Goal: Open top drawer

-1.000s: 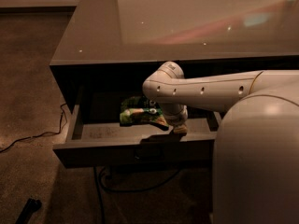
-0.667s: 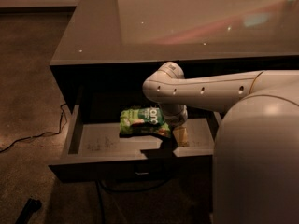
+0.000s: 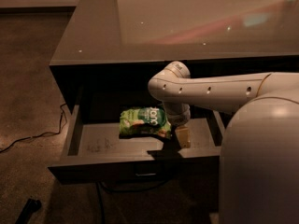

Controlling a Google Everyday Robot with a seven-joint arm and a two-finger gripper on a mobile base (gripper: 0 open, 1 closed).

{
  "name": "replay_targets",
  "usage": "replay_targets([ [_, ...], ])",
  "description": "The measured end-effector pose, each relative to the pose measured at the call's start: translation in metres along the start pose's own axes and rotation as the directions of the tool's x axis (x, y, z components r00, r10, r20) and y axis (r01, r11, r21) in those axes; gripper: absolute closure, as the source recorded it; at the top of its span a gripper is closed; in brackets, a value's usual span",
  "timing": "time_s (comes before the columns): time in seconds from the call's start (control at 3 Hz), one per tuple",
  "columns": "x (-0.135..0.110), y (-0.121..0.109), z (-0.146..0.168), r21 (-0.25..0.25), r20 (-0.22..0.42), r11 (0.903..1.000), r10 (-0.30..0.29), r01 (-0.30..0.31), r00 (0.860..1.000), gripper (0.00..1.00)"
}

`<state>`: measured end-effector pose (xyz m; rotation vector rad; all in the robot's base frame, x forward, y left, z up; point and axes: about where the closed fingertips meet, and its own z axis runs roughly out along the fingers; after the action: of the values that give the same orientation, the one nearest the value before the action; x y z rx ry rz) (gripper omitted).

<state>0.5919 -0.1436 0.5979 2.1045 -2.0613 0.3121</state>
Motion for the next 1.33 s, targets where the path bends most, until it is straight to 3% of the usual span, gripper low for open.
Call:
replay_targets([
  [0.67,-0.0001,-0.0032,0.0019,0.005,0.029,1.0,0.006,-0.007,1.0,0.42],
  [1.33,0.0093,0.005,0.0001,0.03,-0.022,0.9995,0.013,-0.013,1.0,0.88],
])
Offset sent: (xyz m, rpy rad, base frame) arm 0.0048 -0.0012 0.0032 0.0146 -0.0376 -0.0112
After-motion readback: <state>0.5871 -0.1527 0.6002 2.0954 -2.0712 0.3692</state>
